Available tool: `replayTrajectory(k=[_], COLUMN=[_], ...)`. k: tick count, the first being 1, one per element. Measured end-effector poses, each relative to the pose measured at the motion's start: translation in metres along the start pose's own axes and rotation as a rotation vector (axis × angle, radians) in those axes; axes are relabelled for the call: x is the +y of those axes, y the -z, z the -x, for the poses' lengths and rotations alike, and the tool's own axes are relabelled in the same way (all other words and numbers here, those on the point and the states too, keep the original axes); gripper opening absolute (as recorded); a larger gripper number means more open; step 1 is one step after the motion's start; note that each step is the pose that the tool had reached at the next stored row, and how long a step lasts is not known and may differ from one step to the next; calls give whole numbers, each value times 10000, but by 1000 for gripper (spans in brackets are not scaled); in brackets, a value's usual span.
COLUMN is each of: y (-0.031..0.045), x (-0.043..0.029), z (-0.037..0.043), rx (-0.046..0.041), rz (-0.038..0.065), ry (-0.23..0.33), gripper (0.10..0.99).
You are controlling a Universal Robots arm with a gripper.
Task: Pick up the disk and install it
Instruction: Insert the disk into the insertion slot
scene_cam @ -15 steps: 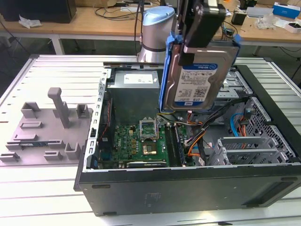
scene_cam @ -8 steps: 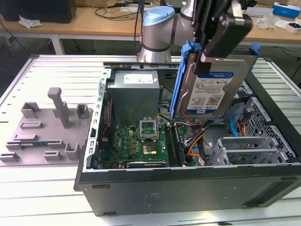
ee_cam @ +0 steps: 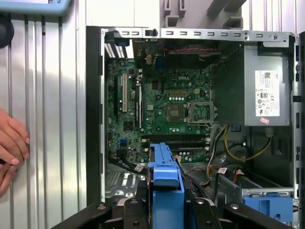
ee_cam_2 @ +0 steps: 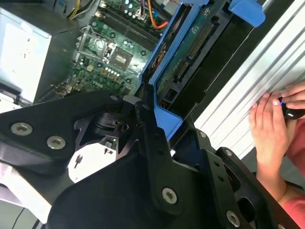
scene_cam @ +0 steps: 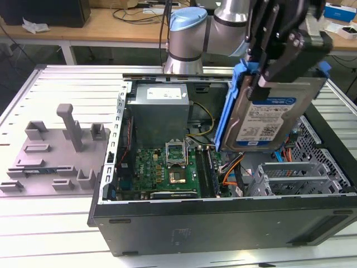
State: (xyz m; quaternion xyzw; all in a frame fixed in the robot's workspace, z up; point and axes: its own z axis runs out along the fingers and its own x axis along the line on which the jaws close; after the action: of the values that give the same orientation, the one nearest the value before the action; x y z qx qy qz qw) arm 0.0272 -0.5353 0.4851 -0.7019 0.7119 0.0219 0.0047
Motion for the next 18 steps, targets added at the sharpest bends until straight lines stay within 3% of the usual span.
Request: replayTrajectory(k=[8,10,11,13,16,18], y=[-28,-46,-53,-59,-81,-98], x=[-245,-437,-497,-557,-746,-817], z=[-100,-116,-122,-128,-145,-152], rx=[0,1,-1,0,1,-2], rz=[-1,0,0,0,0,0], ry=[-1,0,0,-1,0,0], gripper=[365,365,365,365,365,365])
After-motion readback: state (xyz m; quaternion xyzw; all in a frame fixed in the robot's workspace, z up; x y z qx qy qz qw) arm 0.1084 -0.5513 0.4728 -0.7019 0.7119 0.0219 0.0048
